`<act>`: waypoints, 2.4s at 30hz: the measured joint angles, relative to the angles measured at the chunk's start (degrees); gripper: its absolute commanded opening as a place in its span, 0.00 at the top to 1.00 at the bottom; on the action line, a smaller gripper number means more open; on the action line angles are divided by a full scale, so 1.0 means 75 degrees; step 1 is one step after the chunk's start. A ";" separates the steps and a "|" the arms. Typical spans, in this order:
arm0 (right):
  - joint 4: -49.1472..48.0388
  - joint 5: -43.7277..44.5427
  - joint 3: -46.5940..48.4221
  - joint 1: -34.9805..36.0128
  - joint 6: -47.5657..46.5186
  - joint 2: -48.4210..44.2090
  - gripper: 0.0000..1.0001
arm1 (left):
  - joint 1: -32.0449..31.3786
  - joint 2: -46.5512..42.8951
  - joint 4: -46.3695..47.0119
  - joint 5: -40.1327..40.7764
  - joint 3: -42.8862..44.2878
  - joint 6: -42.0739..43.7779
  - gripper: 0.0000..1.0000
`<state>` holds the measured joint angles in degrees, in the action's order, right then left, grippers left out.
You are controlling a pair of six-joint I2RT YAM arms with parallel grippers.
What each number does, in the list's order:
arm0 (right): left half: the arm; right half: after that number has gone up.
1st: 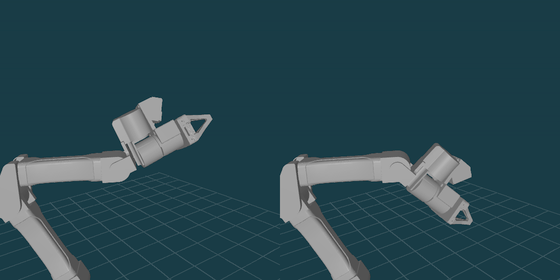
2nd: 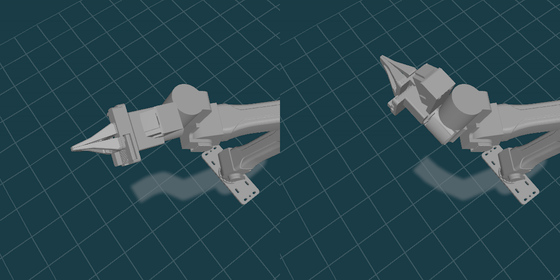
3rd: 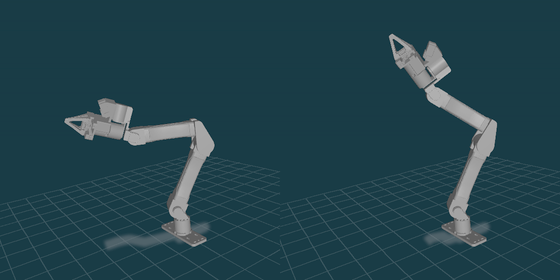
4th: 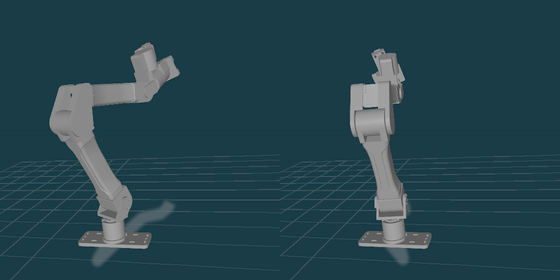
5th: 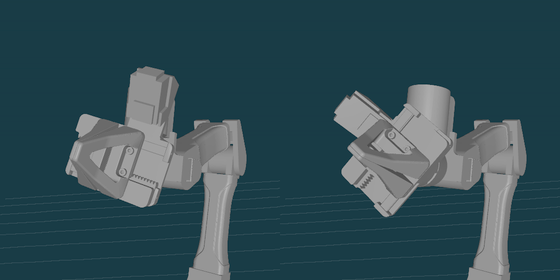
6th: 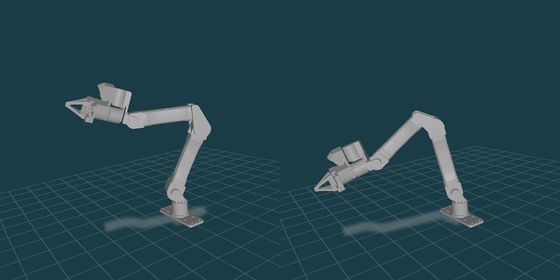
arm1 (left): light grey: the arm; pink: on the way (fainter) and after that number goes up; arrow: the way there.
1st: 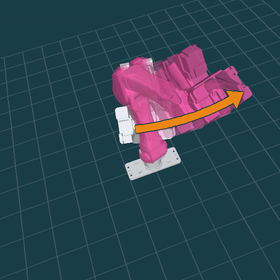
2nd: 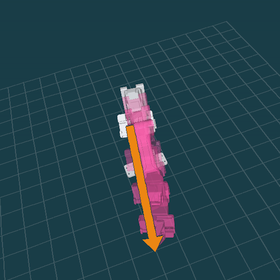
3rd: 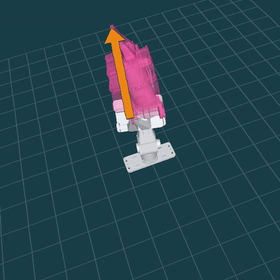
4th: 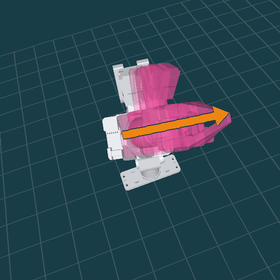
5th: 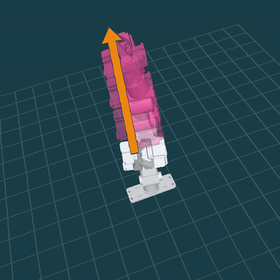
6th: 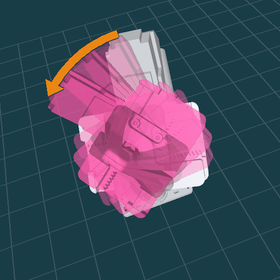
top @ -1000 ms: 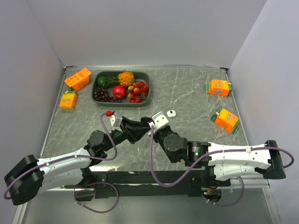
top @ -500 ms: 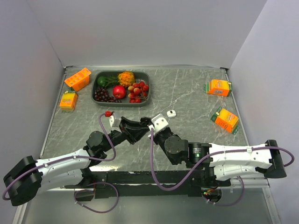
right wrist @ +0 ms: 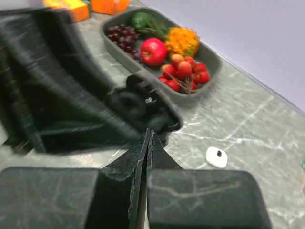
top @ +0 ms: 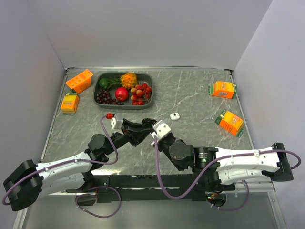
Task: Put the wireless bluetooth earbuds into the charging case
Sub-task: Place the earbud in the charging case, then close the charging case.
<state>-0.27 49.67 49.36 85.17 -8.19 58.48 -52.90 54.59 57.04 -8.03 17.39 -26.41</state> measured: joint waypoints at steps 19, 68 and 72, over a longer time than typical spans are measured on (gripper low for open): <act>0.0396 -0.0618 0.0015 0.0169 0.0221 -0.0641 0.64 | 0.0035 -0.0102 0.0131 0.0251 -0.0003 0.0038 0.99; 0.3077 -0.3092 0.3378 -0.2285 0.2506 0.0871 0.73 | 0.0035 -0.0653 0.1078 -0.1673 -0.0959 0.0761 0.99; 0.3617 -0.3701 0.3413 -0.2311 0.2655 0.1466 0.72 | 0.0035 -0.0653 0.1035 -0.1749 -0.0956 0.0766 0.99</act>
<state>26.85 21.91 74.96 67.83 11.73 69.47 -52.64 49.69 64.79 -21.15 10.22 -20.67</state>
